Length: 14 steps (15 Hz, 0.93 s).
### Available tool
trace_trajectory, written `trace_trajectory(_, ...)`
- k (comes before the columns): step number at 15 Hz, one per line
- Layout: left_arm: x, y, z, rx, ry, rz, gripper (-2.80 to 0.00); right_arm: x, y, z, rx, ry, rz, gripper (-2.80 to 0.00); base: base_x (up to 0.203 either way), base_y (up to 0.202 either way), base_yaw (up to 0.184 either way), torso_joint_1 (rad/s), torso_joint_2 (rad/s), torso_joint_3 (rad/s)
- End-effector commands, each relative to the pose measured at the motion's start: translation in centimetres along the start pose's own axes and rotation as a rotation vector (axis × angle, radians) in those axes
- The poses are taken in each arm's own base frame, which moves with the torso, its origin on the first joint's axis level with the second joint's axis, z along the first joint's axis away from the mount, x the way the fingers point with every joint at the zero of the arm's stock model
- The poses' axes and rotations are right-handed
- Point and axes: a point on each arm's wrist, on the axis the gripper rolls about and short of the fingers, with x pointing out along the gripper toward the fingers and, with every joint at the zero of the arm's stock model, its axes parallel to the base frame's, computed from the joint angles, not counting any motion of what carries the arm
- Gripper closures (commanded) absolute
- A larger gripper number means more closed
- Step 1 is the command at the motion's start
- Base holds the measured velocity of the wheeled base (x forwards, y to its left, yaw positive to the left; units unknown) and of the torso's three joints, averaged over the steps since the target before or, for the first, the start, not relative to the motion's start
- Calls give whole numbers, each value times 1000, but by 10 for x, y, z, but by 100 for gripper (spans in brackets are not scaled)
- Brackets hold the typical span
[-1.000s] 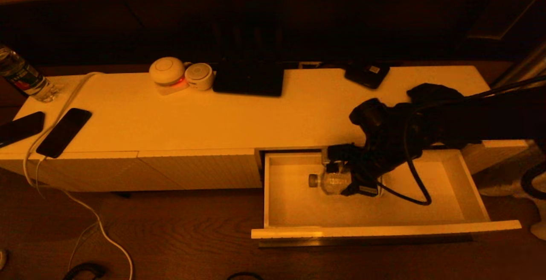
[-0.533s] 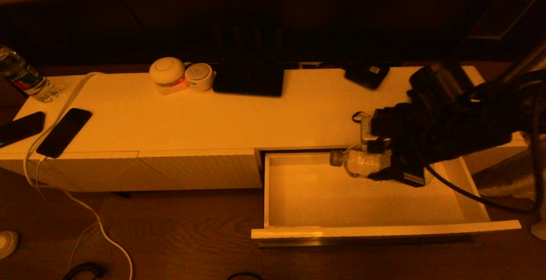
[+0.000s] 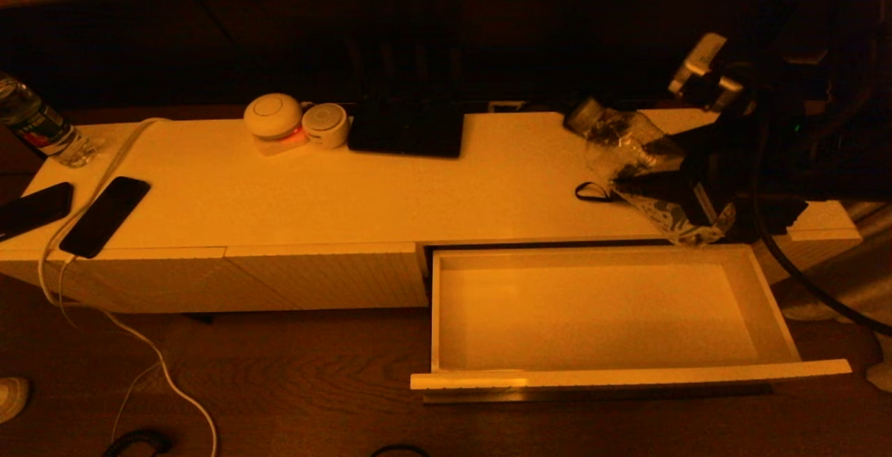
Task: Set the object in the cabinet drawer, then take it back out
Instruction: Put the mineral water in the drawer
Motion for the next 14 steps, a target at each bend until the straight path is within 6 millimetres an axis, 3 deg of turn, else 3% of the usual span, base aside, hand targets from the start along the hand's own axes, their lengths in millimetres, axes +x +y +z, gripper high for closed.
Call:
trace_trajectory(1, 0, 0, 0, 0, 0, 0, 0, 10, -2, 7, 75, -52, -61, 0, 0, 0, 0, 0, 0, 0)
trace_trajectory(6, 0, 0, 0, 0, 0, 0, 0, 54, -2, 11, 259, -107, -246, 0, 0, 0, 0, 0, 0, 0)
trace_trajectory(14, 0, 0, 0, 0, 0, 0, 0, 147, 30, 10, 504, -206, -523, 0, 0, 0, 0, 0, 0, 0)
